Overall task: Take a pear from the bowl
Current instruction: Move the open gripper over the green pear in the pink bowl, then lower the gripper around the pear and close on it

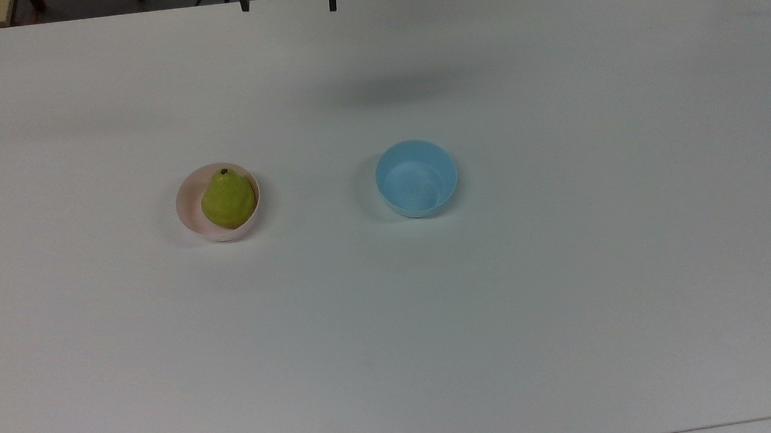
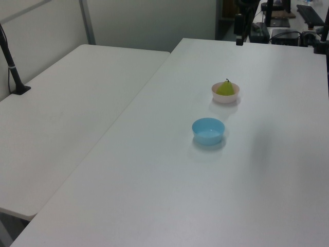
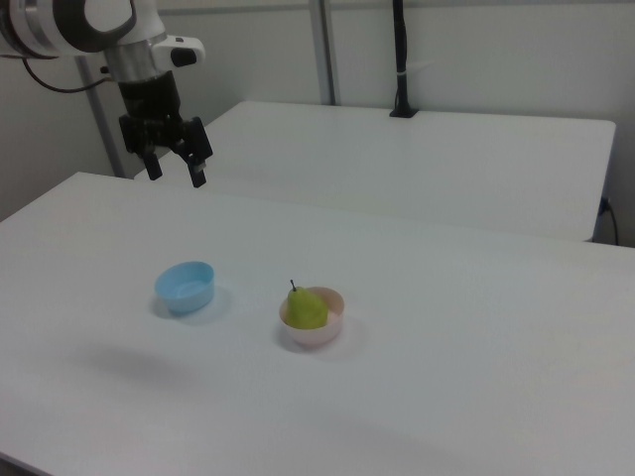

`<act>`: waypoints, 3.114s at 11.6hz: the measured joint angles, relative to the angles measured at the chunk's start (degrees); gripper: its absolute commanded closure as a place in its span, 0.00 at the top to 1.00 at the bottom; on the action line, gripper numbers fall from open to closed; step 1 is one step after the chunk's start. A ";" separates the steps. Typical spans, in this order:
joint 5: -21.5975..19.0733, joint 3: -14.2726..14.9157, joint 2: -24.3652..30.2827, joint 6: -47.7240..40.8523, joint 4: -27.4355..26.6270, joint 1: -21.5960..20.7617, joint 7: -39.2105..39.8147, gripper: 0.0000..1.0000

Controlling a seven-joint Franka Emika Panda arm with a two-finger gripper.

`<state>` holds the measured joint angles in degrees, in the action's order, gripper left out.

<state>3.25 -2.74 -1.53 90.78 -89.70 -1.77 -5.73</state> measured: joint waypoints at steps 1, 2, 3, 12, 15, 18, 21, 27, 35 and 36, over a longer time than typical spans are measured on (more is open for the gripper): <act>0.00 -0.17 0.00 -0.02 0.00 -0.01 0.00 1.00; 0.00 -0.24 0.00 -0.26 -0.06 -0.01 0.59 1.00; 0.00 -0.34 0.00 -0.61 -0.15 -0.02 0.92 1.00; 0.00 -0.27 -0.31 -0.81 -0.25 0.16 1.10 1.00; 0.00 0.13 -0.76 0.05 -0.24 0.71 1.17 1.00; -0.02 0.23 -2.49 1.00 -0.24 2.89 7.68 1.00; -0.51 0.31 -4.91 5.17 -0.26 6.37 13.39 1.00; -0.51 0.35 -10.56 11.98 -0.50 9.26 15.54 1.00; 0.53 0.44 -17.42 22.84 -5.96 11.42 15.76 0.85; 1.01 0.45 -18.20 23.92 -6.58 11.42 15.76 0.85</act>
<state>4.26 -2.29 -19.73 114.70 -96.27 9.66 10.02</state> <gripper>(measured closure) 0.132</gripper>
